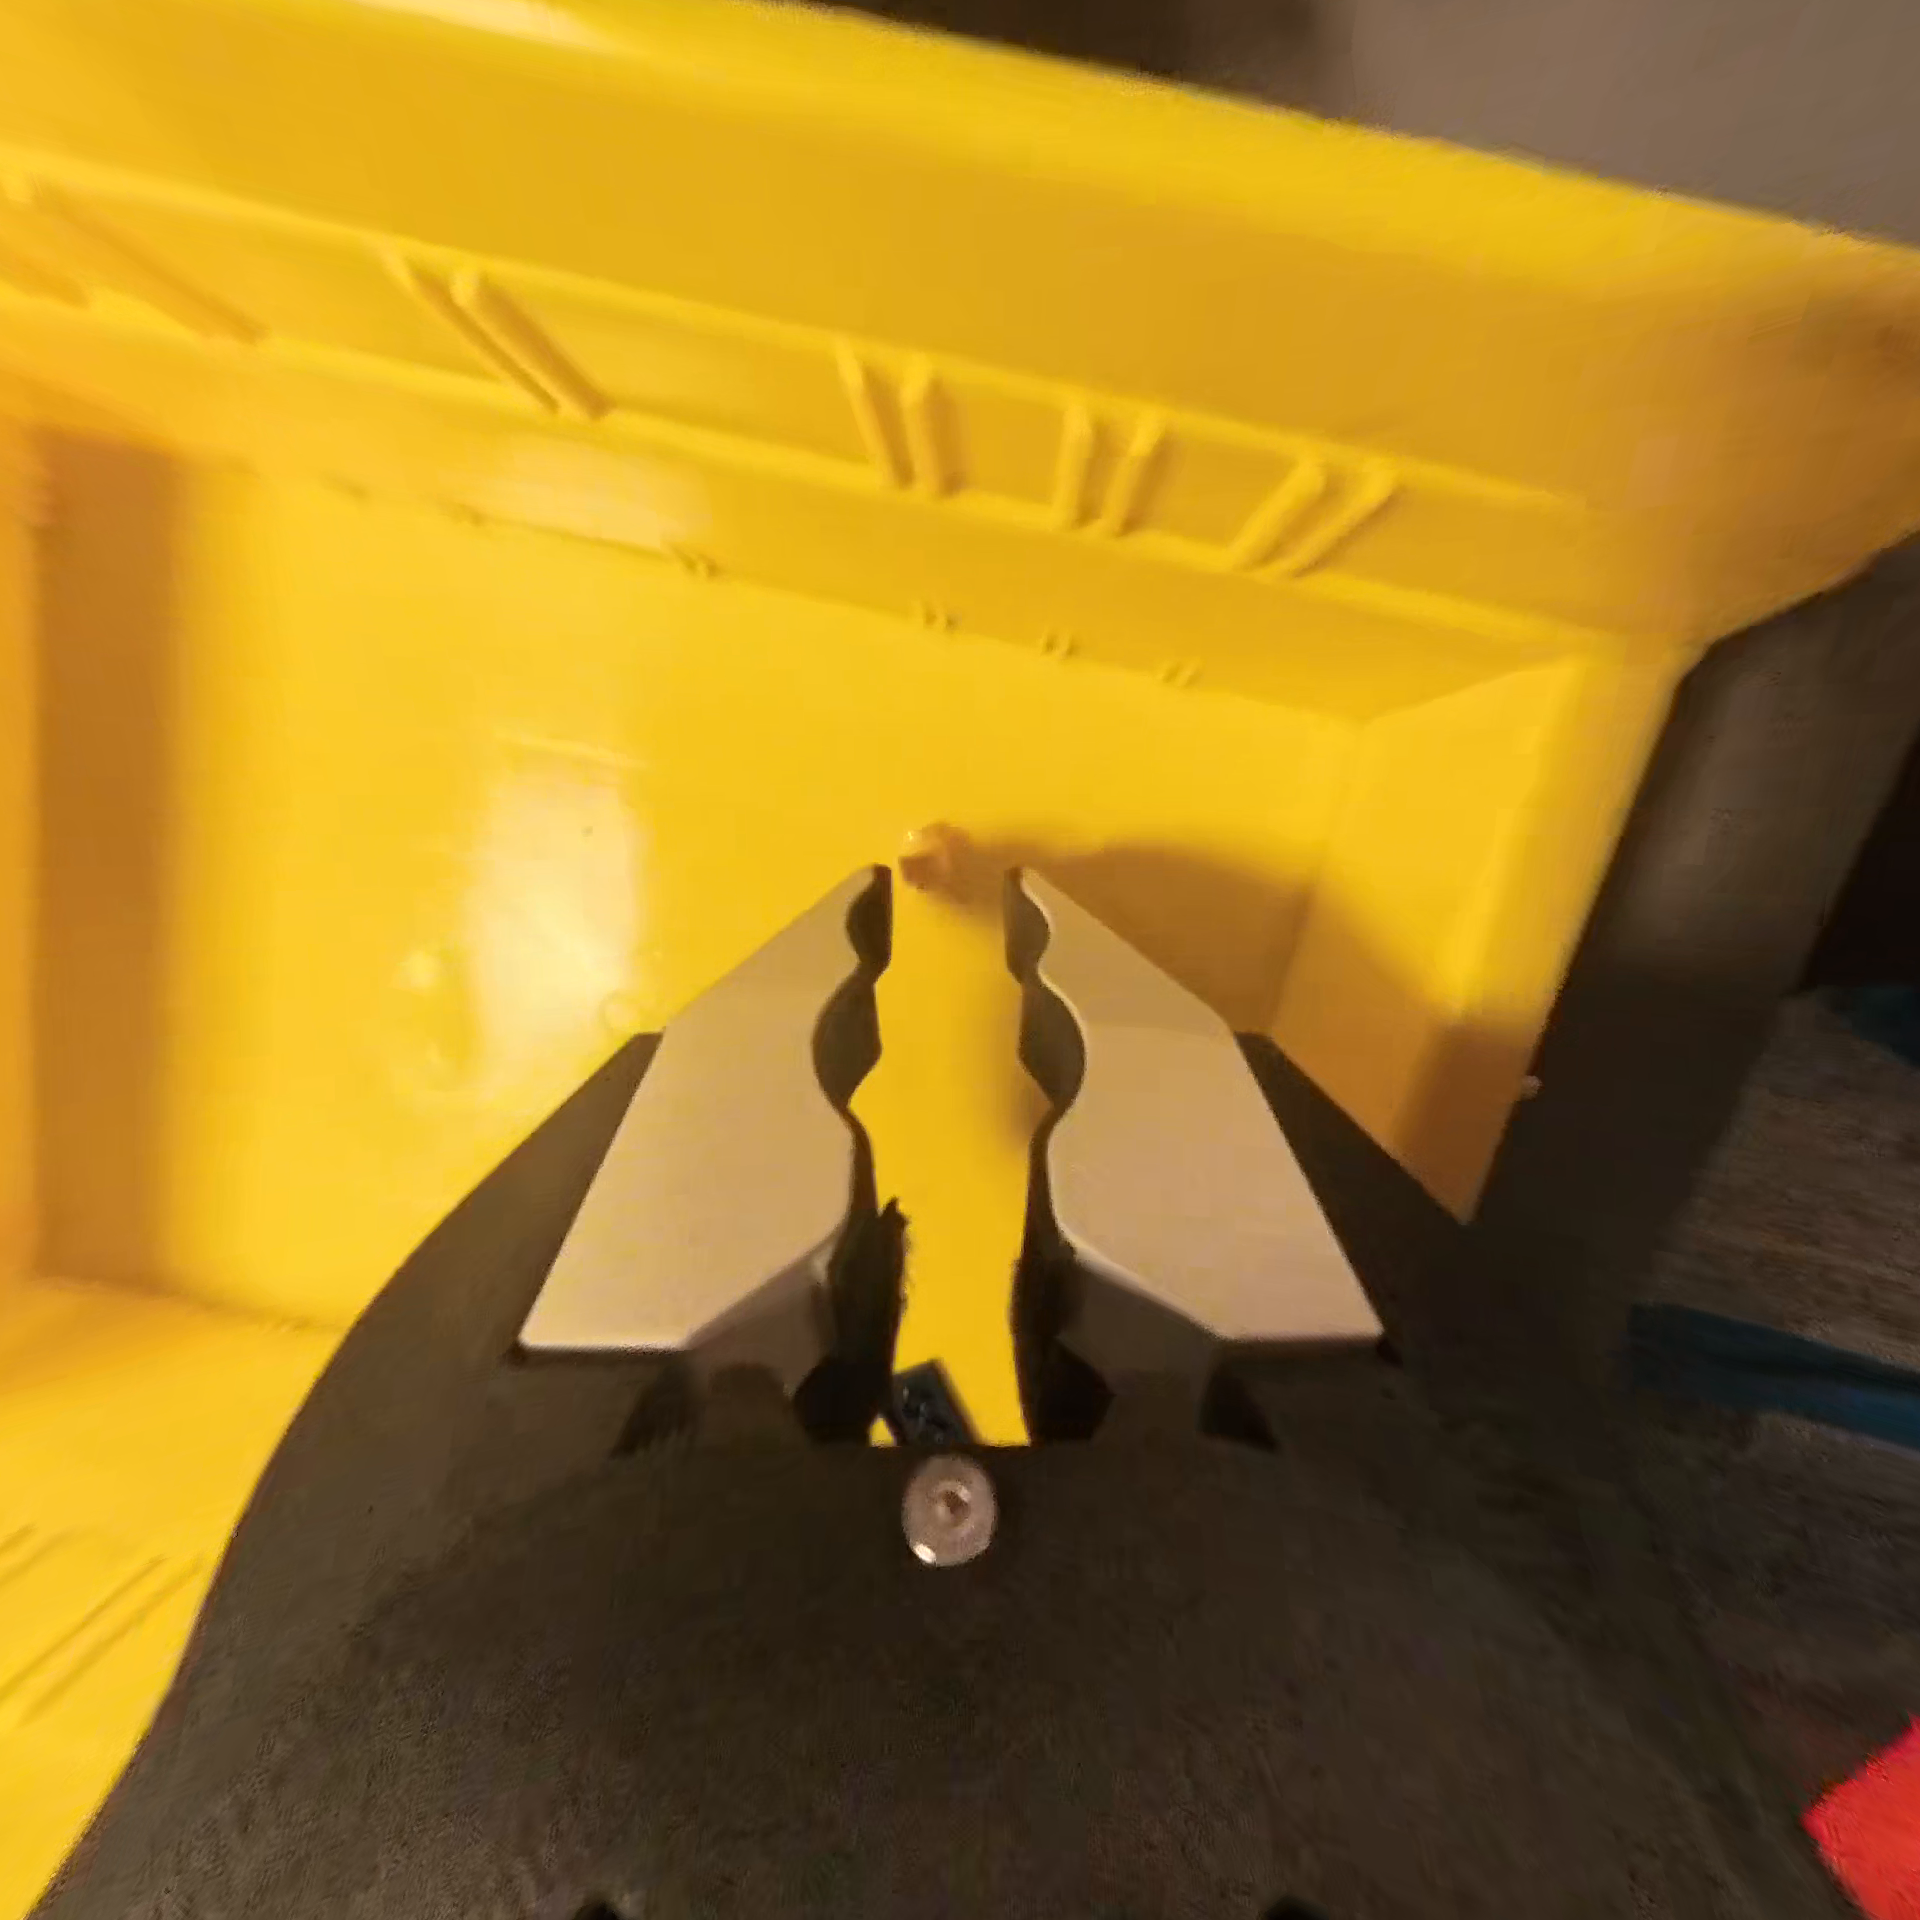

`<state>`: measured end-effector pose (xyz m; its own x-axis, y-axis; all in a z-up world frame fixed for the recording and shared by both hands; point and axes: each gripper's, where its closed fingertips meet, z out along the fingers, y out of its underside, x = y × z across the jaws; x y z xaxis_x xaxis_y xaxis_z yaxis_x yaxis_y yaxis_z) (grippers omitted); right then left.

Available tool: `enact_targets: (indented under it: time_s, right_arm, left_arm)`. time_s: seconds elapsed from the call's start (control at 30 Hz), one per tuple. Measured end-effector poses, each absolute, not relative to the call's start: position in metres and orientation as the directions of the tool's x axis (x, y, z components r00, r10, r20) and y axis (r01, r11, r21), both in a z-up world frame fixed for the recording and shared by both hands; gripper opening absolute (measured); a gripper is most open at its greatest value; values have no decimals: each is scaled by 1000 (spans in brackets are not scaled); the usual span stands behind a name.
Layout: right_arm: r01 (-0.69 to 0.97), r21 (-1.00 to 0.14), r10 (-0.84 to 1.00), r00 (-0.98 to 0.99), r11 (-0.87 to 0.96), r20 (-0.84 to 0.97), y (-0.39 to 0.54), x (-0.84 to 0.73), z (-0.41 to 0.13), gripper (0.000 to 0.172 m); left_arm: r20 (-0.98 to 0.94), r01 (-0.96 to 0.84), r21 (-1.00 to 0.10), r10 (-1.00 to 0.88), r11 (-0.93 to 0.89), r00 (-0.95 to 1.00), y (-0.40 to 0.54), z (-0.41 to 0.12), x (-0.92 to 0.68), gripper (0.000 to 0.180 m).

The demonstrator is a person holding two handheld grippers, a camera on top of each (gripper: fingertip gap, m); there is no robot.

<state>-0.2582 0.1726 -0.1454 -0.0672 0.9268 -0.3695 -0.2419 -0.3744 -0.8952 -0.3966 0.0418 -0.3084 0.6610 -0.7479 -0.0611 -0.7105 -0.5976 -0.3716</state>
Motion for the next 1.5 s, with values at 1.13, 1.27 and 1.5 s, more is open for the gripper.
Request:
enact_targets:
  time_s: [1.13,1.27,1.5]
  right_arm:
    - [-247,-919,950,-24,-306,-310,156,-260,-144,0]
    - [-257,-900,932,-9,-352,-362,163,-258,-145,0]
    - [-261,-896,929,-14,-360,-370,163,-257,-145,0]
  left_arm:
    - [-259,-463,-767,-444,-445,857,137,-158,-292,45]
    - [-197,-393,-782,-408,-483,892,111,-146,-307,57]
    - [-254,-206,-575,-67,-791,965,43,-168,-434,50]
